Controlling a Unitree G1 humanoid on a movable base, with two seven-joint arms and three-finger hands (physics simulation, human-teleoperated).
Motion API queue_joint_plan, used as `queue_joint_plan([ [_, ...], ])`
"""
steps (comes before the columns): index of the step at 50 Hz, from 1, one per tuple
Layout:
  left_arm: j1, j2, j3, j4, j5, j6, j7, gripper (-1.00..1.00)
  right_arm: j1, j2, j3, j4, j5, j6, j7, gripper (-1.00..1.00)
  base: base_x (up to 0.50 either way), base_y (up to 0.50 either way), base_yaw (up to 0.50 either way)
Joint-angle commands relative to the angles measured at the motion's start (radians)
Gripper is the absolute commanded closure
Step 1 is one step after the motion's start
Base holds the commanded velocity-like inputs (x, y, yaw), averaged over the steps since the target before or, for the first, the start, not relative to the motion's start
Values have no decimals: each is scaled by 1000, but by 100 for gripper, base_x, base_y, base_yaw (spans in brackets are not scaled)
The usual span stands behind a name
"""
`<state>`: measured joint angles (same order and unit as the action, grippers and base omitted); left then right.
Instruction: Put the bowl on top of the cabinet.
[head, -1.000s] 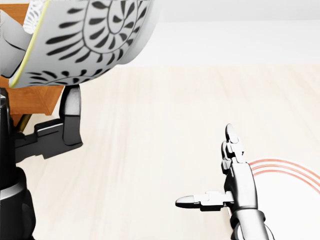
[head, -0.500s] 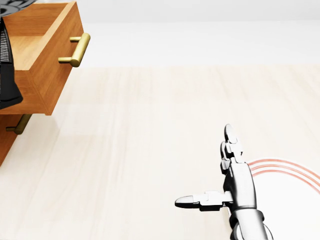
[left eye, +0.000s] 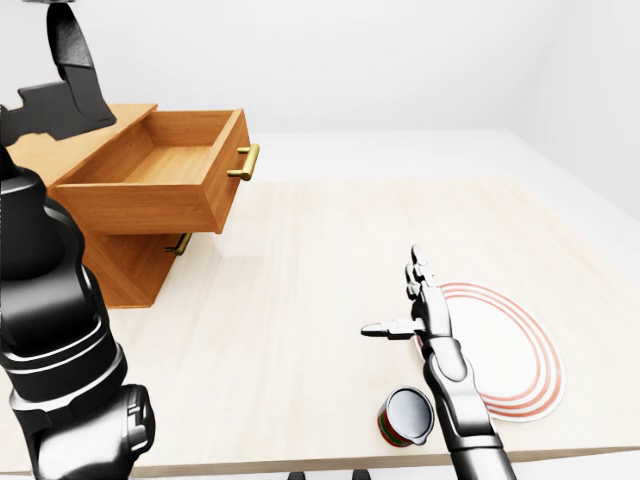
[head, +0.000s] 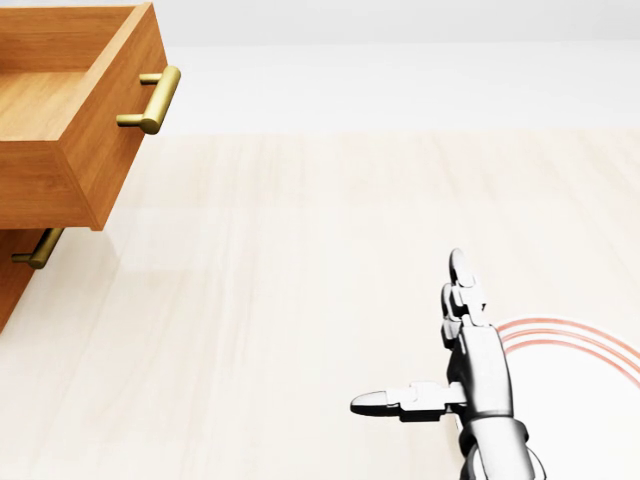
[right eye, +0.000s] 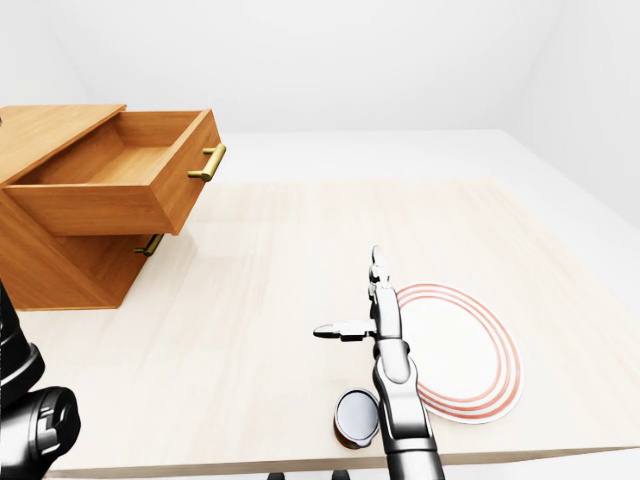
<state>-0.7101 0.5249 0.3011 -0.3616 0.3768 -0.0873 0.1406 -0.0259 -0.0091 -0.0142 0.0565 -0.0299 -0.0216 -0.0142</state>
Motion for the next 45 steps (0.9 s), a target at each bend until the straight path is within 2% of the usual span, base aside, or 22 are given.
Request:
queue_joint_plan([
  [1,-99,126,36,174,-20,0,68,95,6,-1,-2,-14,-5,3,-5,-100,0,0,0],
  [6,-129,161,37,255,-21,0,88,94,3,-1,-3,-6,-4,-1,-4,-100,0,0,0],
  [17,-217,249,18,623,36,0,218,94,-1,0,1,4,-8,-5,-6,-100,0,0,0],
  [32,-345,326,-36,1041,134,0,378,95,-1,1,2,4,-9,-8,-7,-100,0,0,0],
  [39,-429,362,-74,1249,215,0,383,94,1,0,1,0,-8,-7,-7,-100,0,0,0],
  [45,-465,378,-104,1393,280,0,383,94,1,0,1,0,-7,-8,-6,-100,0,0,0],
])
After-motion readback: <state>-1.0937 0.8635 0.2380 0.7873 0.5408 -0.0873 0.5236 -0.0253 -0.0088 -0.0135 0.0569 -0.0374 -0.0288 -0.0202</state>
